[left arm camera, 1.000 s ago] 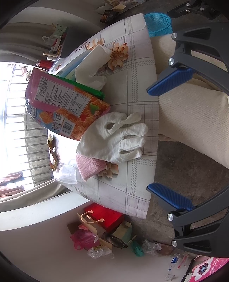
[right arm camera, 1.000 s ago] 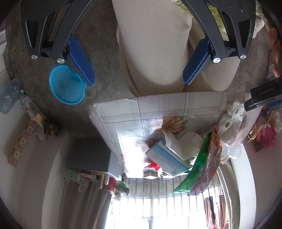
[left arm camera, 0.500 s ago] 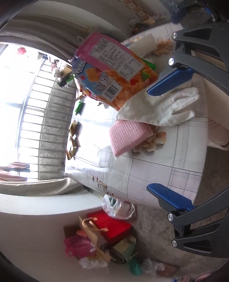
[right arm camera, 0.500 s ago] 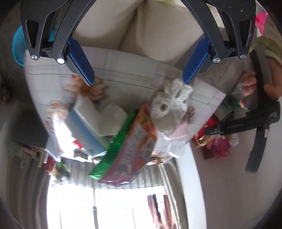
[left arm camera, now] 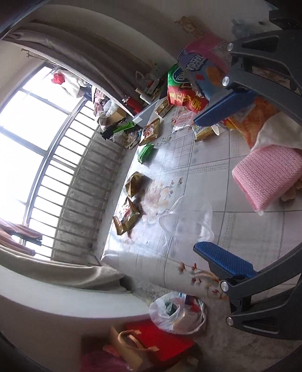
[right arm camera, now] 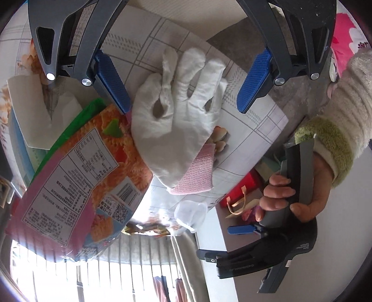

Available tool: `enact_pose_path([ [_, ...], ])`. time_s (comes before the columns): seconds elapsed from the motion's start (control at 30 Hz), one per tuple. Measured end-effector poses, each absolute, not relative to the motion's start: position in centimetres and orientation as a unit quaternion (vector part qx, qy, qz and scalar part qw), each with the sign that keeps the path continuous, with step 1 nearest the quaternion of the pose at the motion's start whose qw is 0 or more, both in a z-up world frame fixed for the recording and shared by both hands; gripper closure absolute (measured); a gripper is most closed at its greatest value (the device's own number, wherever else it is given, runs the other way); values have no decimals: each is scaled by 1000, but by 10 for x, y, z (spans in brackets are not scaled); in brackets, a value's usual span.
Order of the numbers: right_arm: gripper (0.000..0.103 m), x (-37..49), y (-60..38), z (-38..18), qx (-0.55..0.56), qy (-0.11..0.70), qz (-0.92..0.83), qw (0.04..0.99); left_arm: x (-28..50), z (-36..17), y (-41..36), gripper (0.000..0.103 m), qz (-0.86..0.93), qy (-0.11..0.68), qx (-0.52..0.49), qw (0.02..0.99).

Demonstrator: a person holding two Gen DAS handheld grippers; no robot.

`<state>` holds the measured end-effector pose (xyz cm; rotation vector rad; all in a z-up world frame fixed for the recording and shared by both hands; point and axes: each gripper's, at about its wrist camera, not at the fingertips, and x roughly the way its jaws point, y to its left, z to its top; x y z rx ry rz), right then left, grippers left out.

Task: Collect trash
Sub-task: 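Close the right gripper on the white glove while the left gripper grasps the clear lid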

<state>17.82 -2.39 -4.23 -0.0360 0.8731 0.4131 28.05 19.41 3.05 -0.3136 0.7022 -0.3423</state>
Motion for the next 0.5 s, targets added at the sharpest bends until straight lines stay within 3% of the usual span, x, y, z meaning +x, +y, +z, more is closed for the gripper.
enact_pose_path([
  [0.2, 24, 190, -10, -58, -49, 427, 195, 881, 323, -4, 194, 29, -150, 394, -165, 892],
  [0.27, 35, 194, -9, -67, -56, 439, 190, 876, 328, -13, 200, 39, -143, 406, -175, 885],
  [0.43, 56, 192, -10, -76, -62, 449, 182, 873, 330, -23, 209, 78, -145, 414, -190, 878],
  [0.5, 66, 188, -13, -74, -65, 449, 183, 872, 329, -23, 210, 84, -149, 412, -188, 879],
])
